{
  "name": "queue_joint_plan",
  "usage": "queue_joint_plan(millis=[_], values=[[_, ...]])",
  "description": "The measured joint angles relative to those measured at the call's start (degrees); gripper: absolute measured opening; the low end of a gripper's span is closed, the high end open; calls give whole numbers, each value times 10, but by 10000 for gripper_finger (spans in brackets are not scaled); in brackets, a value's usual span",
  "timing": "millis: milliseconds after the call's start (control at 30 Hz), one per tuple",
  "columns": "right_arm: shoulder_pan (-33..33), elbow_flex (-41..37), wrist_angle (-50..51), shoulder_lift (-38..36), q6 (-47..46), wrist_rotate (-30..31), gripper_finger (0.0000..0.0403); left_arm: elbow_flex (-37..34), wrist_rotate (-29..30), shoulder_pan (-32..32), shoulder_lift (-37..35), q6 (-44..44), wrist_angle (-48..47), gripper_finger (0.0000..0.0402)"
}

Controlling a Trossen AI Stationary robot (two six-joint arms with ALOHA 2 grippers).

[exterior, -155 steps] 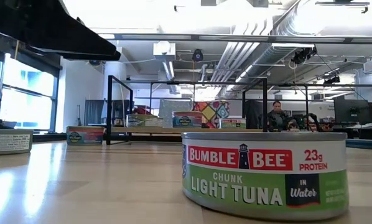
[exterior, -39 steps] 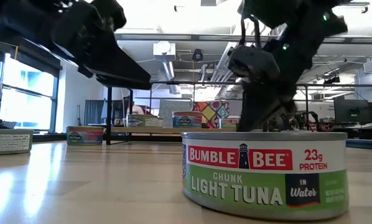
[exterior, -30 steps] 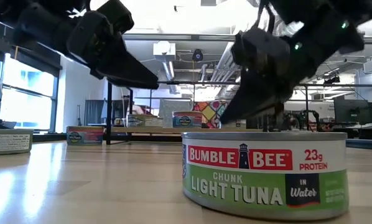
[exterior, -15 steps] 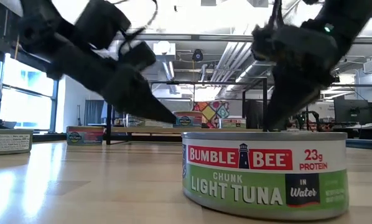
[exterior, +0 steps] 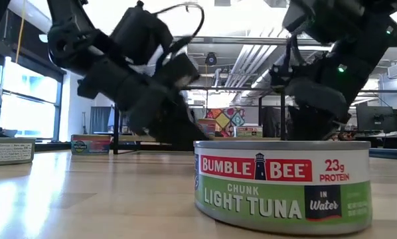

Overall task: Stack canned seafood by type on shelf
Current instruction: Put the bottom green tuna can on the shelf aligned with the other green tuna can

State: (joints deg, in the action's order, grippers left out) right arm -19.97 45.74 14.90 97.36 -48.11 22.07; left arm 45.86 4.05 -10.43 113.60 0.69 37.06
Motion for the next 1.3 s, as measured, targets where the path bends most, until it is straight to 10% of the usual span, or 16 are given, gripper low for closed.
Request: queue_joint_plan(millis=[533, 800, 1100, 1300], values=[[-36, 1, 45, -25, 43, 2, 193, 9, 54, -28, -14, 75, -2, 207], [-72, 0, 49, -37, 9, 120, 137, 9, 36, -27, -14, 77, -2, 207], [-16, -73, -198, -33, 59, 86, 11, 9, 35, -28, -14, 125, 4, 207], [7, -102, -210, -36, -6, 77, 8, 9, 36, -39, -14, 252, 6, 207]])
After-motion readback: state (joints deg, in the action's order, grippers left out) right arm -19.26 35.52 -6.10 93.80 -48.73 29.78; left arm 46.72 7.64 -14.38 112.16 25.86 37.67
